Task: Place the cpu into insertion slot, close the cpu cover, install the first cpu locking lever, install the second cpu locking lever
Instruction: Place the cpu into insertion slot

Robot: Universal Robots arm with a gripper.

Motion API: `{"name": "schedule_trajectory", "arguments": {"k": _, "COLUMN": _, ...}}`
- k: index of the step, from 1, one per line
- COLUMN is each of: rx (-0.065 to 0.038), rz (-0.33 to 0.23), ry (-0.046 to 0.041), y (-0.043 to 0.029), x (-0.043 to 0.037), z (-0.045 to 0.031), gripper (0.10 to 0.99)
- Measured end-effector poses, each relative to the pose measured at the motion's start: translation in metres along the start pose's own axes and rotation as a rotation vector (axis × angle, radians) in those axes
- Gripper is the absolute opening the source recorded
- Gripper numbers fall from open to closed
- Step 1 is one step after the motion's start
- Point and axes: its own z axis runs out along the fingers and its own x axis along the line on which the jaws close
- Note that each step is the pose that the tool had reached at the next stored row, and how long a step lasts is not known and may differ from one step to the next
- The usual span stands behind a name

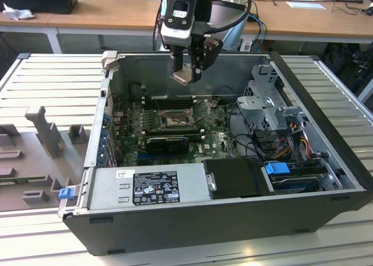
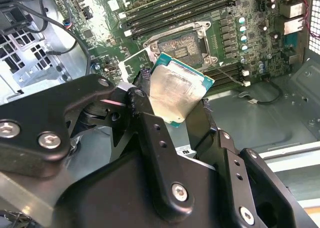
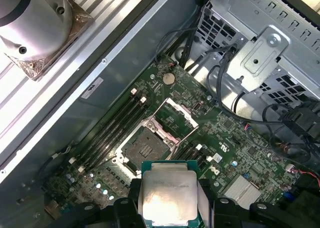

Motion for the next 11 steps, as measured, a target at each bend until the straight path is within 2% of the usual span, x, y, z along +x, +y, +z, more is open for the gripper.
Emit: {"name": "schedule_trajectory", "arguments": {"k": 11, "rx": -0.001, "rz": 0.046, "ry": -0.0042, "y": 0.0000, "x": 0.0000, "z": 0.0003, "gripper": 0.525}}
